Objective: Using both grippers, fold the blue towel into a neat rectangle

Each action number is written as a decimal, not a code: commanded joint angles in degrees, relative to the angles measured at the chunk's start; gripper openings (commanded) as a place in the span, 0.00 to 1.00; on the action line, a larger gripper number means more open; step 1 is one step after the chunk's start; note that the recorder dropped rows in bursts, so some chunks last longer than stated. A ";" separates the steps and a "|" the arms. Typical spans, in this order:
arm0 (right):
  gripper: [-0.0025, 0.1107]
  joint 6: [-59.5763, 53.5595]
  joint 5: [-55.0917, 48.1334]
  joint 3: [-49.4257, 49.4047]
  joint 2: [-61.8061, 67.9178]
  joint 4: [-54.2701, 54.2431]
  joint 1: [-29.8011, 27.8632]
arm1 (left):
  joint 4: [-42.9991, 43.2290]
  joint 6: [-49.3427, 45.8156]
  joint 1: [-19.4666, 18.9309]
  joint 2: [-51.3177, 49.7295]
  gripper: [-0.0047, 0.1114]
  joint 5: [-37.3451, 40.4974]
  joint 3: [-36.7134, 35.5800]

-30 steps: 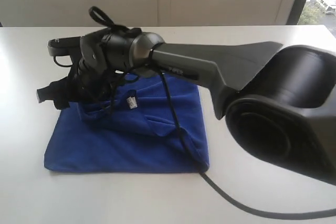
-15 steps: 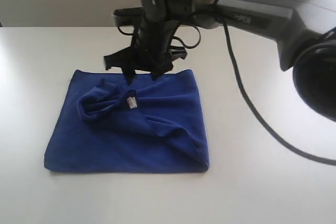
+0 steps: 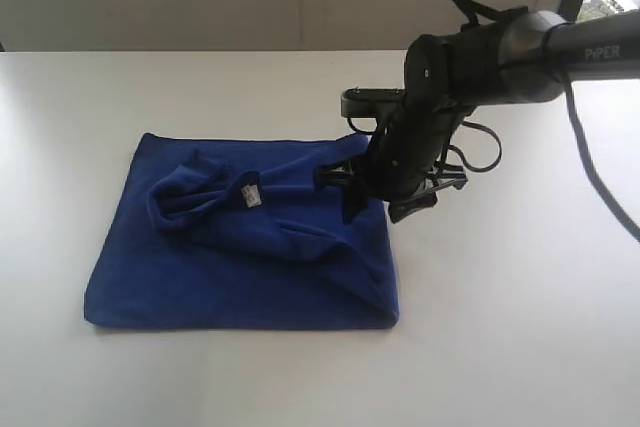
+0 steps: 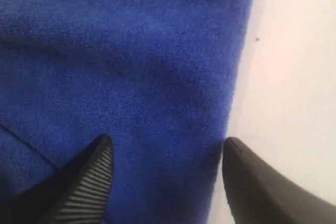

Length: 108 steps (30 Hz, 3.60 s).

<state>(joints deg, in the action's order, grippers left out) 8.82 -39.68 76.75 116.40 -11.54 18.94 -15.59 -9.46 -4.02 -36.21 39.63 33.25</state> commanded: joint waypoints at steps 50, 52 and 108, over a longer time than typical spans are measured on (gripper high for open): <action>0.39 -16.30 -0.49 8.11 -6.89 -12.36 4.86 | -0.62 0.50 -0.19 0.42 0.04 0.57 -0.15; 0.39 -16.30 -0.49 10.65 -4.78 -12.36 7.49 | -0.62 0.50 -0.19 0.42 0.04 0.57 -0.15; 0.02 -10.00 -0.96 30.56 16.10 -14.12 16.36 | -0.62 0.50 -0.19 0.42 0.04 0.57 -0.15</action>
<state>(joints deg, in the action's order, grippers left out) -1.07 -40.19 106.82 135.06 -26.19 35.42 -15.59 -9.46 -4.02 -36.21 39.63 33.25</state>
